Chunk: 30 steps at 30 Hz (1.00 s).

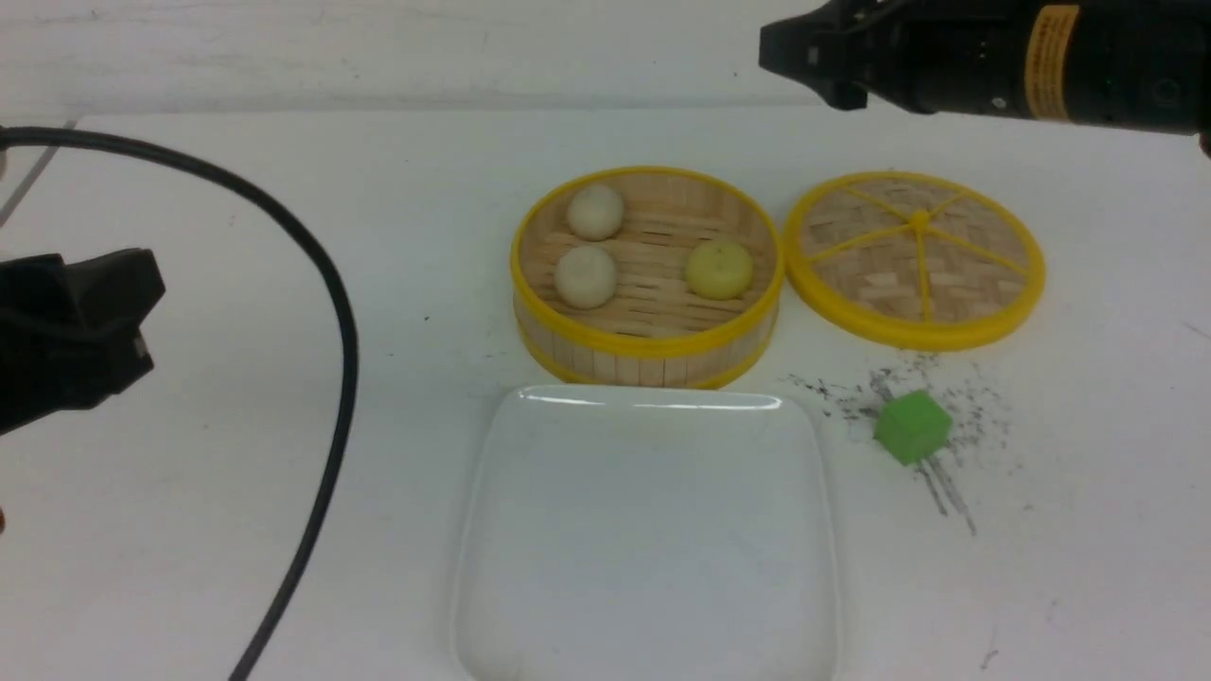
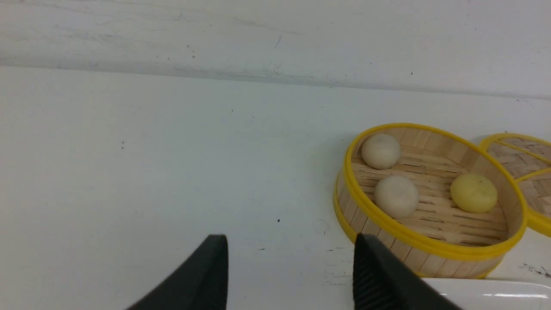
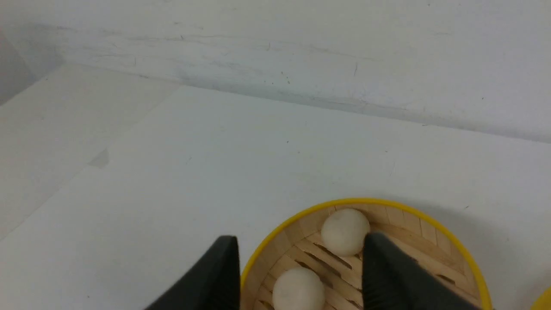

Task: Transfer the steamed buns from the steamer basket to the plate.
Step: Use the right arm to grab the steamed stuffed bun that is closest to it

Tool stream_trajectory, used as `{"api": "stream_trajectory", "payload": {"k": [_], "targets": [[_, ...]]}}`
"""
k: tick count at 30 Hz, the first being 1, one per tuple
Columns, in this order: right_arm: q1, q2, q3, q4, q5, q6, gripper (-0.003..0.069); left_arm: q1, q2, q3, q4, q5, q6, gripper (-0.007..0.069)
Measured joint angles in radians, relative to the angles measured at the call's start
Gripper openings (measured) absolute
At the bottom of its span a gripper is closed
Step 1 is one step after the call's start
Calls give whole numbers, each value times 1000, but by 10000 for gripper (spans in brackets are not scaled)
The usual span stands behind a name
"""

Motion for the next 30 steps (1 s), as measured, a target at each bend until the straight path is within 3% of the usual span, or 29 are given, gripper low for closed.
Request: {"api": "stream_trajectory", "payload": {"k": [10, 18, 24, 30], "targets": [[-17, 2, 0, -10, 164, 84, 323, 0, 0, 0, -8, -3, -1, 409], [-117, 4, 0, -2, 348, 110, 323, 0, 0, 0, -8, -19, -2, 409], [-210, 5, 0, 7, 274, 232, 323, 0, 0, 0, -8, -50, -2, 409], [-244, 8, 0, 16, 152, 548, 323, 0, 0, 0, -12, -71, -2, 409]]}}
